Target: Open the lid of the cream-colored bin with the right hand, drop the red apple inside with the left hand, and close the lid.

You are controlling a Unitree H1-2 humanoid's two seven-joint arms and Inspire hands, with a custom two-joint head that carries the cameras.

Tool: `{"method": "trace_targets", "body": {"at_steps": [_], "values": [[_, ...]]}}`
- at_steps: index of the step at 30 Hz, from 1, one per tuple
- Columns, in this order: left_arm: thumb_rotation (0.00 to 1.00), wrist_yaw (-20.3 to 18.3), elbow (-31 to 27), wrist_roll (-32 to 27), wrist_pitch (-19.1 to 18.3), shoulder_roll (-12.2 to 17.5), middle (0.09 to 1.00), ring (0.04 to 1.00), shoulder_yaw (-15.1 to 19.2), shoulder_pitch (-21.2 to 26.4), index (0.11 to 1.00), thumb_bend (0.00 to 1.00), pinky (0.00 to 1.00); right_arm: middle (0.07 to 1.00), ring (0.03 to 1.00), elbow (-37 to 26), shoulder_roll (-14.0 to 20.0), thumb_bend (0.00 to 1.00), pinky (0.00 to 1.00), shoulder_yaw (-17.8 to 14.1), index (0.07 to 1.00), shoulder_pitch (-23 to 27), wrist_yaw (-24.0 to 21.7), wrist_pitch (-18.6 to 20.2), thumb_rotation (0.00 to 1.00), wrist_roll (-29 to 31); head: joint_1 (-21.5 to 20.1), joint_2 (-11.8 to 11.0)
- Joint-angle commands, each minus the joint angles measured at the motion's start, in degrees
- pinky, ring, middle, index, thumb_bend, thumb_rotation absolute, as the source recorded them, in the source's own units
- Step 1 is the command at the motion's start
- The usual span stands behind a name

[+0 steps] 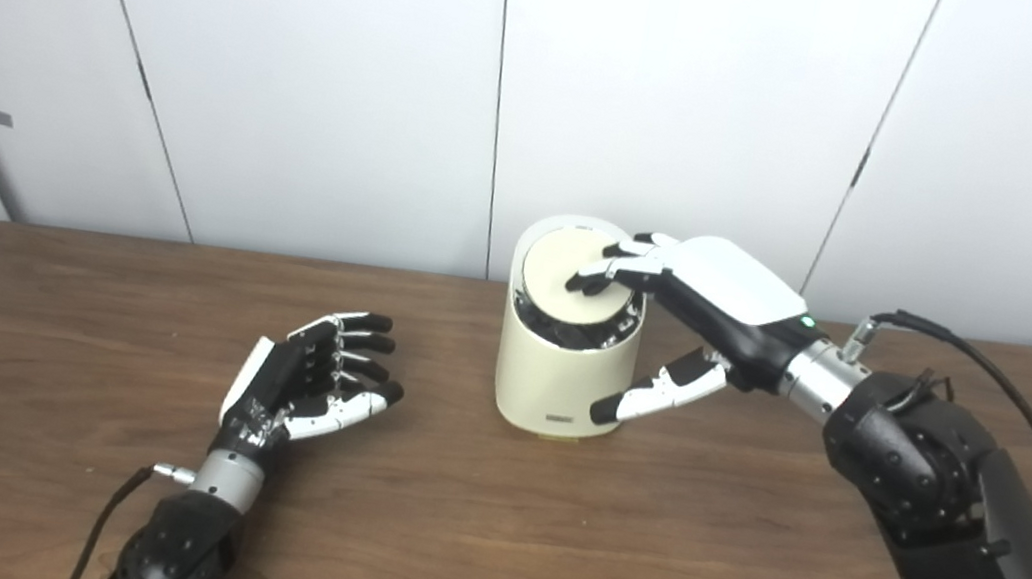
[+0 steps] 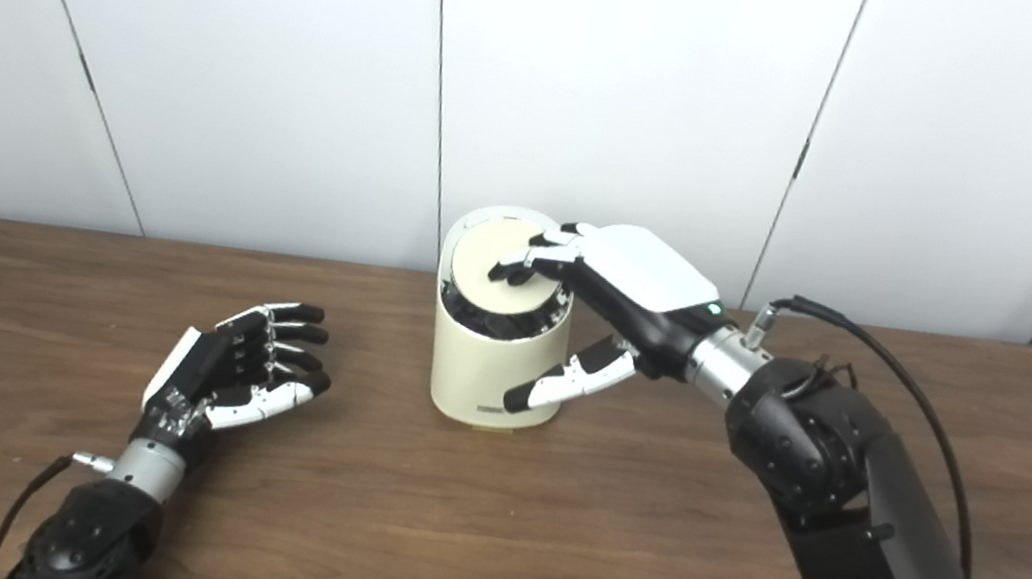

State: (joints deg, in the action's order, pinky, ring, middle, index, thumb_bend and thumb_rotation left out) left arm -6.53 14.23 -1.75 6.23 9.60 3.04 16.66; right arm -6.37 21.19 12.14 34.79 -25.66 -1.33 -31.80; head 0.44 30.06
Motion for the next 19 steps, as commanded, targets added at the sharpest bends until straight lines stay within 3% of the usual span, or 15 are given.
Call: {"method": "trace_targets", "body": {"at_steps": [1,4,10,19], "values": [[0.03,0.3,-1.9,-0.2,0.7,0.5,0.696,0.602,0.3,1.7,0.74,0.62,0.49,0.871,0.903,-1.8,-0.6,0.66,0.79,-3.0,0.872,1.3,3.4,0.5,0.5,3.1,0.1,0.0],[0.03,0.1,-1.9,-0.7,0.7,0.5,0.699,0.607,0.4,1.6,0.738,0.62,0.49,0.897,0.88,-0.6,-1.3,0.64,0.73,-5.2,0.911,-0.2,5.8,-0.6,0.49,5.3,0.1,-0.1],[0.03,-0.3,-2.4,-1.1,0.3,0.4,0.703,0.613,0.5,1.5,0.738,0.63,0.51,0.921,0.9,-0.4,-2.3,0.66,0.79,-7.5,0.954,-4.6,8.3,1.1,0.47,9.0,0.1,0.0],[0.04,-0.8,-2.4,-0.9,0.9,0.8,0.706,0.62,0.3,1.6,0.74,0.63,0.51,0.896,0.853,-0.3,-4.9,0.72,0.74,-11.1,0.904,-11.6,12.4,2.5,0.31,14.0,-0.1,0.0]]}}
